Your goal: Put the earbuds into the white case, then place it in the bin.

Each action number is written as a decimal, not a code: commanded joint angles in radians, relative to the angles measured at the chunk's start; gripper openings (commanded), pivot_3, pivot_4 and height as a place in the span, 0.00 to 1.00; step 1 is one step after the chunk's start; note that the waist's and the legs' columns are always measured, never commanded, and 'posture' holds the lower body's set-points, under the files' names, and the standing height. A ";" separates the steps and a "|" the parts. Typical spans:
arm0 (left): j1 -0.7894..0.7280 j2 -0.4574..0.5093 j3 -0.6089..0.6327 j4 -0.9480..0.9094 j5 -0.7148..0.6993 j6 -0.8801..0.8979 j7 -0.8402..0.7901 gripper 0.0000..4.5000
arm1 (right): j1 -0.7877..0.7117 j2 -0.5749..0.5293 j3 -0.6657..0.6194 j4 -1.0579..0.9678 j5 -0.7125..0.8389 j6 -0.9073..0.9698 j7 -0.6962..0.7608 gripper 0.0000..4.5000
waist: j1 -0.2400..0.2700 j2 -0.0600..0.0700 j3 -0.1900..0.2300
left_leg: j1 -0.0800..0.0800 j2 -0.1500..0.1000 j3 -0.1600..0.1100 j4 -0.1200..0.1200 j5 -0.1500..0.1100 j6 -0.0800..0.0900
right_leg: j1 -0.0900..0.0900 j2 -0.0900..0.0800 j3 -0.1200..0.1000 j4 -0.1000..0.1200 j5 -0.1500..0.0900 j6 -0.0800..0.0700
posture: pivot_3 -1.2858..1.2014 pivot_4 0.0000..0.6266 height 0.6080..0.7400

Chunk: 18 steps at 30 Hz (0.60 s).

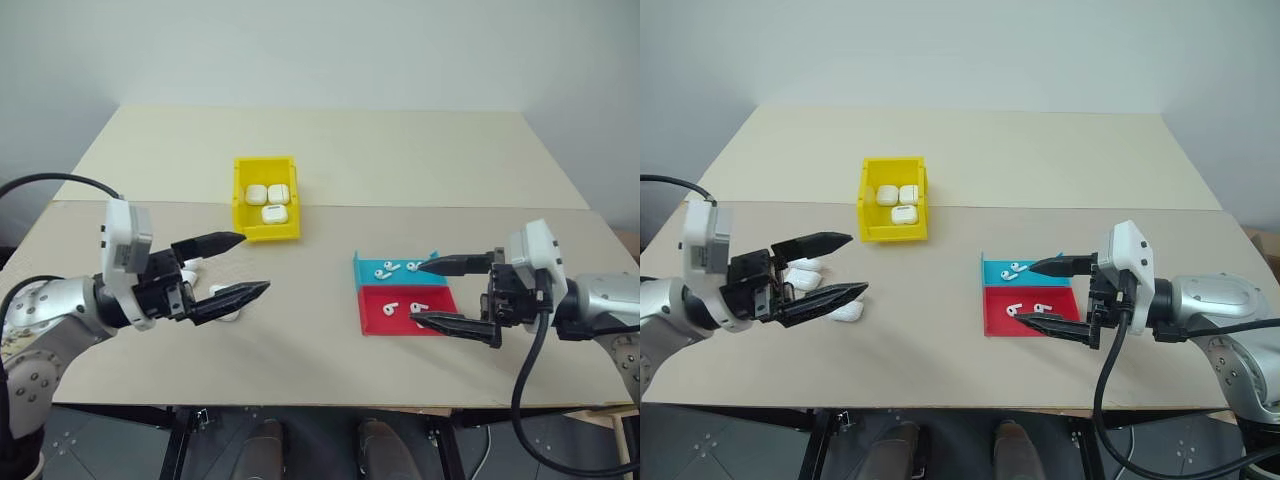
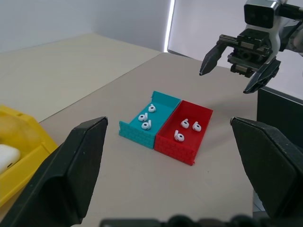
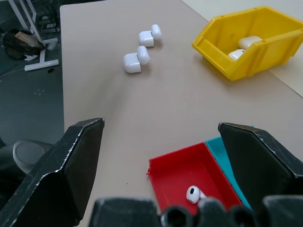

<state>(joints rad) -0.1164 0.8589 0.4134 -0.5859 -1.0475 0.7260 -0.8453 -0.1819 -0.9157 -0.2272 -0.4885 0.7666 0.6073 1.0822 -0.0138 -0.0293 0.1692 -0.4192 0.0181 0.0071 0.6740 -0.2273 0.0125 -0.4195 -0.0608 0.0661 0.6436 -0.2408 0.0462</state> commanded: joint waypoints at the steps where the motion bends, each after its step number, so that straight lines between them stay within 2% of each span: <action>1: -0.004 0.020 0.024 -0.004 -0.023 0.001 -0.005 1.00 | -0.013 -0.005 -0.018 -0.011 0.002 -0.027 0.010 1.00 | 0.000 0.000 0.000 | 0.000 0.000 0.000 0.000 0.000 0.000 | 0.000 0.000 0.000 0.000 0.000 0.000 | 0.52 0.24 1.00; 8: -0.005 0.021 0.027 -0.012 -0.013 -0.003 0.063 1.00 | -0.004 -0.012 -0.013 -0.010 -0.005 -0.025 0.016 1.00 | 0.000 0.000 0.000 | 0.000 0.000 0.000 0.000 0.000 0.000 | 0.000 0.000 0.000 0.000 0.000 0.000 | 0.52 0.24 1.00; 13: 0.072 0.003 -0.002 -0.165 0.241 -0.098 0.197 1.00 | -0.015 -0.009 0.012 0.000 -0.032 -0.030 0.012 1.00 | 0.000 0.000 0.000 | 0.000 0.000 0.000 0.000 0.000 0.000 | 0.000 0.000 0.000 0.000 0.000 0.000 | 0.52 0.24 1.00; 16: 0.078 0.022 -0.003 -0.208 0.284 -0.030 0.301 1.00 | -0.035 -0.002 0.024 0.010 -0.036 -0.027 0.012 1.00 | 0.001 0.000 0.000 | 0.000 0.000 0.000 0.000 0.000 0.000 | 0.000 0.000 0.000 0.000 0.000 0.000 | 0.52 0.24 1.00; 18: 0.067 0.061 0.010 -0.223 0.247 0.089 0.370 1.00 | -0.042 -0.002 0.029 0.011 -0.037 -0.023 0.011 1.00 | 0.001 0.000 0.000 | 0.001 0.000 0.000 0.000 0.000 0.000 | 0.000 0.000 0.000 0.000 0.000 0.000 | 0.52 0.24 1.00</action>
<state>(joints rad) -0.0389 0.8840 0.4022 -0.7752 -0.7859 0.7359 -0.5350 -0.2115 -0.9159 -0.1961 -0.4667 0.7275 0.5993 1.0895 -0.0129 -0.0294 0.1691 -0.4187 0.0180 0.0068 0.6741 -0.2273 0.0125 -0.4191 -0.0608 0.0666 0.6441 -0.2407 0.0462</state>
